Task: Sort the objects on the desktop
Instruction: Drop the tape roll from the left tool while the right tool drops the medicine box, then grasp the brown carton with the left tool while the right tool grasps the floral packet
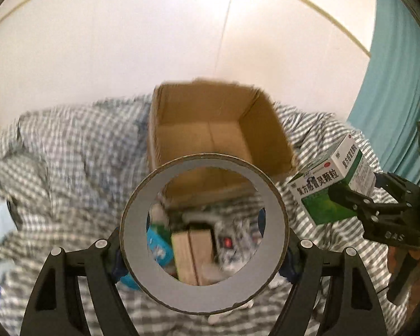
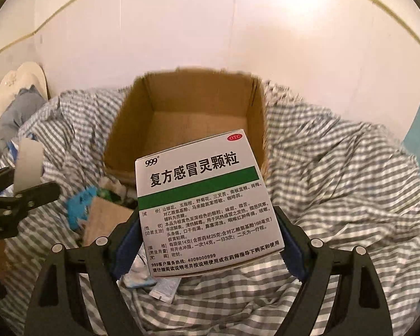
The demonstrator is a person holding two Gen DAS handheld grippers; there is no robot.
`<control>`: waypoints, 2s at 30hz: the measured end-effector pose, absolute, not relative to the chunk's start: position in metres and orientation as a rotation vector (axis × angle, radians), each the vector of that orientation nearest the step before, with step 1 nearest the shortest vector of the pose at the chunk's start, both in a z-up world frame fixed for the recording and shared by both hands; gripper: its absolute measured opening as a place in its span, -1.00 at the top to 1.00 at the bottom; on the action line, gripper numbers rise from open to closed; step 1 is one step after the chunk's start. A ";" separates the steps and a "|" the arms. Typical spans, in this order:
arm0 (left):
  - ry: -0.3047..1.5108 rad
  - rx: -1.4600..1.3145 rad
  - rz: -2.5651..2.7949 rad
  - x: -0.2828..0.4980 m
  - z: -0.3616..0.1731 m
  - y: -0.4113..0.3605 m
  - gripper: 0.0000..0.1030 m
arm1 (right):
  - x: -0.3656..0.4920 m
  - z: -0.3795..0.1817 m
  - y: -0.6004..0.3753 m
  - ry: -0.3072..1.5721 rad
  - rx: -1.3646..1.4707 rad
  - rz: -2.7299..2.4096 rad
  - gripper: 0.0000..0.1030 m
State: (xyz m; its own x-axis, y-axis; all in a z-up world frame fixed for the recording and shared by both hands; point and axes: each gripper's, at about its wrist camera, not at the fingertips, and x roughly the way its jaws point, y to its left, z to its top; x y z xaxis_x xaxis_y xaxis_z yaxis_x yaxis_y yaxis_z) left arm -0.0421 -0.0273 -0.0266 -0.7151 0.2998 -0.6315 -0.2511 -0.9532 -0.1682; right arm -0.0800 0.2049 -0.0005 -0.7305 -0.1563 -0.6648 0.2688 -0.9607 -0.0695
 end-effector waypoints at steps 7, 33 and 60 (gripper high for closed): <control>-0.004 -0.857 2.707 -0.064 0.014 -0.001 -0.59 | -0.081 0.041 0.198 0.231 0.905 -2.753 -0.64; 0.182 -1.034 2.789 -0.219 -0.058 0.039 -1.00 | -0.269 -0.005 0.194 -0.039 1.037 -2.684 -0.78; 0.037 -1.362 2.730 -0.071 -0.122 -0.017 -1.00 | -0.105 -0.073 0.206 -0.101 1.334 -2.593 -0.78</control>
State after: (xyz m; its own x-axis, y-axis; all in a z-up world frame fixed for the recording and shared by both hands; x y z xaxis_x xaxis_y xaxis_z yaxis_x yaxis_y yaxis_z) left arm -0.0708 -0.0168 -0.1215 -0.5979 0.0700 -0.7985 -0.0918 -0.9956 -0.0185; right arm -0.1051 0.2063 -0.0729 -0.5619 -0.2288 -0.7949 0.1659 -0.9726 0.1626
